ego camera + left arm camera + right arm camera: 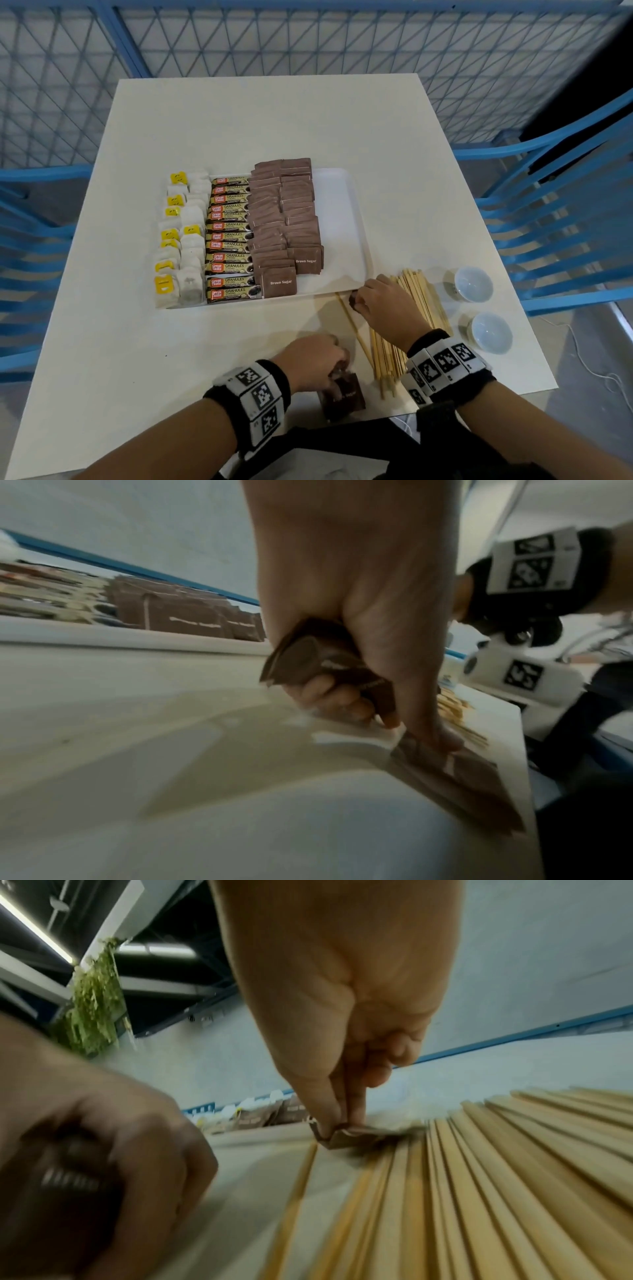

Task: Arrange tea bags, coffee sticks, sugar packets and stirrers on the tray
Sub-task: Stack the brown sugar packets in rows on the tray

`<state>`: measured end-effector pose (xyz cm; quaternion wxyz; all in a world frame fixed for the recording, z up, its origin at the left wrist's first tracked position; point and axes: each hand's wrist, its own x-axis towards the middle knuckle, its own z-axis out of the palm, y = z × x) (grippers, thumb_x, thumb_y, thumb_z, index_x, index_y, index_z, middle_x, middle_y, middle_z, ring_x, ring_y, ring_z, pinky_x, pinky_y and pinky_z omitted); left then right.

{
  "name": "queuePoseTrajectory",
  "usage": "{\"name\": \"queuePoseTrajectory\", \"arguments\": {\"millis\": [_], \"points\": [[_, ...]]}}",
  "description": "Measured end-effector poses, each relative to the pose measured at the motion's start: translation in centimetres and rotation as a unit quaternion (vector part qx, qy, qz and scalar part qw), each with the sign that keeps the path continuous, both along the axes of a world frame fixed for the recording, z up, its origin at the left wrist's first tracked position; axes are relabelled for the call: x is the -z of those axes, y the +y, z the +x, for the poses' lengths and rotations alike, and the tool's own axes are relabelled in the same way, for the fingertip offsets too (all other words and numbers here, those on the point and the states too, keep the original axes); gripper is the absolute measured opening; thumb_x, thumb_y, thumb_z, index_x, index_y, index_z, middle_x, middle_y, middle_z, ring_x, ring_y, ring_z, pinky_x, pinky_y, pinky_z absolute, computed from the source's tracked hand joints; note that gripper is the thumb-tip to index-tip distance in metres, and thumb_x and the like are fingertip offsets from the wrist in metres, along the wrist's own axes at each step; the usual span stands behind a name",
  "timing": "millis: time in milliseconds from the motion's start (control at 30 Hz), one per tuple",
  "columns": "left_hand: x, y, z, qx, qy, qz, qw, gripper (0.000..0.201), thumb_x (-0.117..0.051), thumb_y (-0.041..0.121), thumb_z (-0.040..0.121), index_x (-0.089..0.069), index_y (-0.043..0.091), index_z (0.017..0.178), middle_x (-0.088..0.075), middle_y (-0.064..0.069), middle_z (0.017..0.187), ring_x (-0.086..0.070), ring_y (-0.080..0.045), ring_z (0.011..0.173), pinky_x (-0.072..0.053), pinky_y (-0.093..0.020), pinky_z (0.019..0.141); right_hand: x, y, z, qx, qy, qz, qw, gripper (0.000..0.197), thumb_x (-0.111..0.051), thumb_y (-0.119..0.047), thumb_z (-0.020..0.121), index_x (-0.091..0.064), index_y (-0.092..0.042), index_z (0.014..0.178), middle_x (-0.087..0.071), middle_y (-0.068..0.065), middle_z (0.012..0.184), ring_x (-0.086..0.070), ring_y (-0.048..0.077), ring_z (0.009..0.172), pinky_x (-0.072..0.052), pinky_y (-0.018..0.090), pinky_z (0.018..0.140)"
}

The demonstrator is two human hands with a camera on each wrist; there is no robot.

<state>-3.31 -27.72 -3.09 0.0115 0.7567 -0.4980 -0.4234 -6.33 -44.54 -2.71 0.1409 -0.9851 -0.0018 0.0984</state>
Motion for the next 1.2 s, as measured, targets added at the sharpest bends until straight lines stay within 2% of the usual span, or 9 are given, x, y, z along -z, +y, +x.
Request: {"name": "queuePoseTrajectory", "arguments": {"millis": [200, 300, 467, 633, 800, 933, 1000, 1100, 1200], "points": [[0.4, -0.7, -1.4, 0.074, -0.060, 0.007, 0.995, 0.034, -0.060, 0.020, 0.086, -0.056, 0.005, 0.116, -0.054, -0.017, 0.118, -0.052, -0.034, 0.107, -0.042, -0.041, 0.084, -1.6, 0.5, -1.0, -0.012, -0.072, 0.054, 0.996, 0.008, -0.064, -0.015, 0.085, -0.061, -0.009, 0.081, -0.061, 0.004, 0.080, -0.049, 0.016, 0.075, -0.044, 0.029, 0.070], [0.8, -0.1, -1.1, 0.054, -0.050, 0.018, 0.997, 0.036, -0.060, 0.023, 0.087, -0.056, 0.004, 0.117, -0.055, -0.016, 0.120, -0.053, -0.034, 0.108, -0.042, -0.040, 0.088, -2.0, 0.8, -1.3, 0.013, -0.030, 0.117, 0.993, 0.010, -0.053, -0.017, 0.093, -0.057, -0.008, 0.094, -0.059, 0.004, 0.095, -0.046, 0.013, 0.084, -0.039, 0.022, 0.077], [0.6, 1.8, 1.9, -0.063, -0.032, -0.047, 0.996, 0.041, -0.058, 0.017, 0.084, -0.052, 0.010, 0.124, -0.049, -0.009, 0.127, -0.054, -0.030, 0.109, -0.044, -0.035, 0.088, -2.3, 1.8, -1.8, 0.021, 0.071, 0.220, 0.973, 0.004, -0.036, -0.020, 0.099, -0.036, -0.019, 0.095, -0.060, 0.012, 0.110, -0.059, 0.026, 0.089, -0.050, 0.040, 0.078], [0.3, 4.4, 3.7, -0.176, -0.013, -0.068, 0.982, 0.040, -0.060, 0.022, 0.083, -0.050, 0.019, 0.121, -0.050, -0.002, 0.114, -0.054, -0.021, 0.101, -0.043, -0.027, 0.080, -2.2, 3.0, -1.8, -0.015, 0.111, 0.225, 0.968, 0.008, -0.035, -0.019, 0.100, -0.040, -0.013, 0.101, -0.058, 0.010, 0.104, -0.057, 0.027, 0.085, -0.049, 0.044, 0.076], [0.3, 4.9, 3.5, -0.199, -0.028, -0.047, 0.979, 0.047, -0.070, 0.037, 0.075, -0.052, 0.020, 0.115, -0.050, -0.002, 0.109, -0.052, -0.020, 0.097, -0.039, -0.027, 0.073, -1.6, 4.1, -1.3, -0.093, 0.059, 0.183, 0.977, 0.015, -0.038, -0.020, 0.098, -0.045, -0.008, 0.104, -0.043, 0.004, 0.115, -0.054, 0.020, 0.078, -0.050, 0.032, 0.075], [0.3, 4.3, 3.2, -0.219, -0.044, -0.034, 0.974, 0.036, -0.071, 0.033, 0.074, -0.058, 0.016, 0.104, -0.051, -0.003, 0.103, -0.053, -0.021, 0.090, -0.035, -0.026, 0.068, -0.4, 5.3, -1.1, -0.140, 0.075, 0.106, 0.982, 0.026, -0.042, -0.022, 0.097, -0.048, -0.006, 0.117, -0.038, 0.008, 0.127, -0.049, 0.020, 0.100, -0.046, 0.032, 0.091], [0.3, 4.5, 3.4, -0.240, -0.022, -0.032, 0.970, 0.032, -0.072, 0.029, 0.074, -0.061, 0.015, 0.100, -0.053, -0.004, 0.102, -0.054, -0.022, 0.090, -0.038, -0.027, 0.069, 0.0, 5.8, -0.9, -0.114, 0.104, 0.133, 0.979, 0.029, -0.049, -0.019, 0.093, -0.045, -0.009, 0.120, -0.037, 0.007, 0.128, -0.047, 0.019, 0.106, -0.044, 0.026, 0.093], [0.1, 5.0, 3.7, -0.269, 0.025, -0.049, 0.962, 0.024, -0.071, 0.026, 0.076, -0.063, 0.012, 0.094, -0.058, -0.003, 0.097, -0.055, -0.021, 0.089, -0.038, -0.025, 0.067, 0.2, 5.7, -0.8, 0.013, 0.147, 0.239, 0.960, 0.044, -0.062, -0.013, 0.085, -0.039, -0.016, 0.122, -0.049, 0.004, 0.123, -0.054, 0.016, 0.105, -0.047, 0.021, 0.089], [-0.3, 6.2, 4.2, -0.351, 0.091, -0.089, 0.928, 0.012, -0.072, 0.022, 0.078, -0.063, 0.016, 0.083, -0.061, -0.001, 0.086, -0.057, -0.013, 0.077, -0.042, -0.018, 0.062, 0.2, 4.8, -0.3, 0.117, 0.156, 0.286, 0.938, 0.038, -0.071, -0.018, 0.079, -0.051, -0.017, 0.111, -0.062, 0.000, 0.104, -0.060, 0.012, 0.094, -0.051, 0.019, 0.080]]}}
